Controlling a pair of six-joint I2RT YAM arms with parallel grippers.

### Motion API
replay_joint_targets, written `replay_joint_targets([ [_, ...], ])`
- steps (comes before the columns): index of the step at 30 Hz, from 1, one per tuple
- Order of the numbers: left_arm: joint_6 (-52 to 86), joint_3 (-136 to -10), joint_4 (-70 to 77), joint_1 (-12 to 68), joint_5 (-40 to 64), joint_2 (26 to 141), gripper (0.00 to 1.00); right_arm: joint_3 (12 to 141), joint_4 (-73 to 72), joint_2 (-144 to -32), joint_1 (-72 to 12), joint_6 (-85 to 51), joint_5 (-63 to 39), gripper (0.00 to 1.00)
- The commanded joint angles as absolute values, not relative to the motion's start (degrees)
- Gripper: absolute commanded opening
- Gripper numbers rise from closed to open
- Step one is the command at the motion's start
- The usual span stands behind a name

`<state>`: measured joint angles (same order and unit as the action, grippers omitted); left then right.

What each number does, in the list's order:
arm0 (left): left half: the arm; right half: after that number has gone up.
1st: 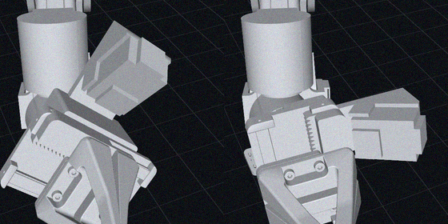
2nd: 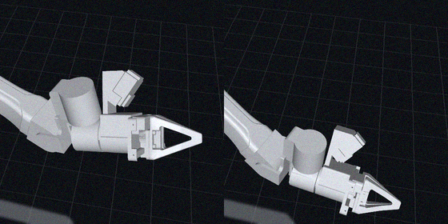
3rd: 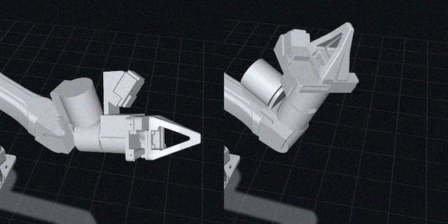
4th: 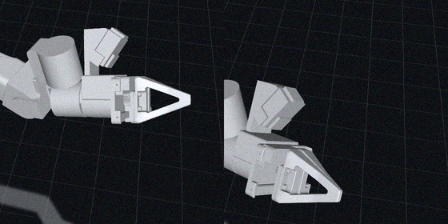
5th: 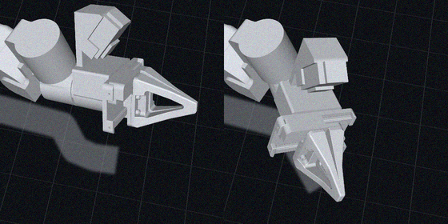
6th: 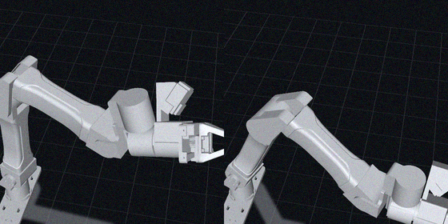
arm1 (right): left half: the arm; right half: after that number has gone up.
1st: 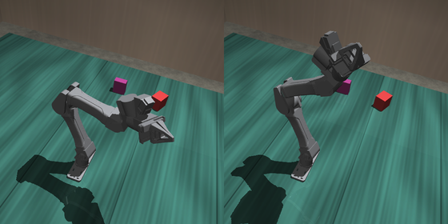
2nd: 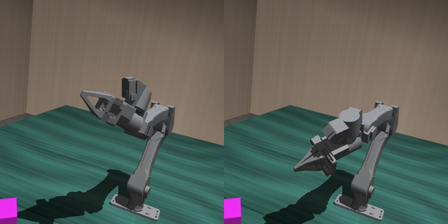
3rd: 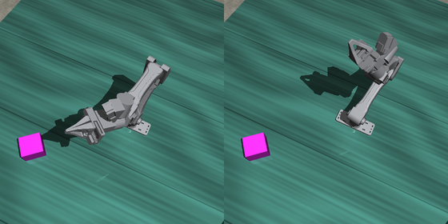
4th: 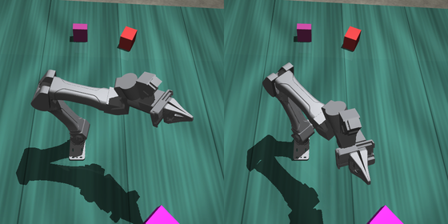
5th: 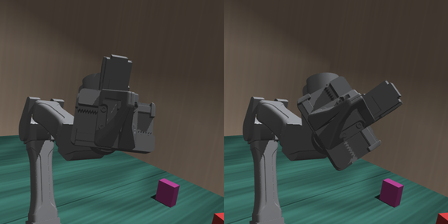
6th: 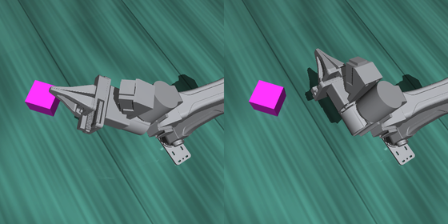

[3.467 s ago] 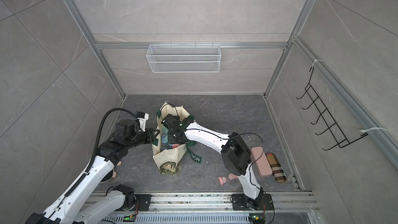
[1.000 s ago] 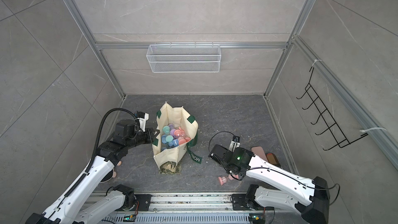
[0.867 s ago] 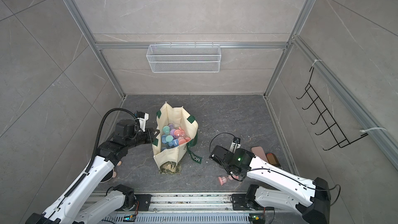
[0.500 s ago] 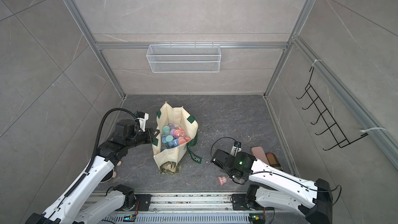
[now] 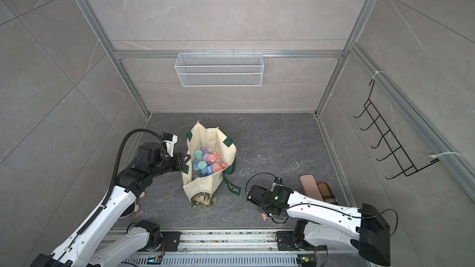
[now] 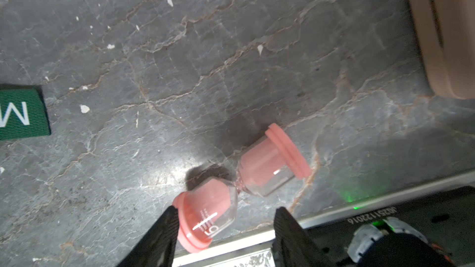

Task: Put the hourglass into the canvas bag
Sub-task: Pick up the hourglass from the center of the board.

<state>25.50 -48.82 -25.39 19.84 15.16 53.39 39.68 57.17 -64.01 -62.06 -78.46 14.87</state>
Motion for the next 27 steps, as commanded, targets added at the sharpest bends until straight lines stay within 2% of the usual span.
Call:
replay_joint_targets([
  [1,24.70,-49.31,-24.69,19.78,17.37,52.55,0.00,38.97,53.89,-65.57,-62.81,-81.00,12.94,0.63],
  [13,24.65,-49.28,-24.57,19.74,17.73,52.38,0.00,38.61,55.14,-68.59,-66.99,-87.00,13.38,0.64],
  [27,24.95,-49.12,-24.35,19.70,18.54,52.16,0.00,37.38,50.83,-71.78,-66.94,-88.94,15.00,0.61],
])
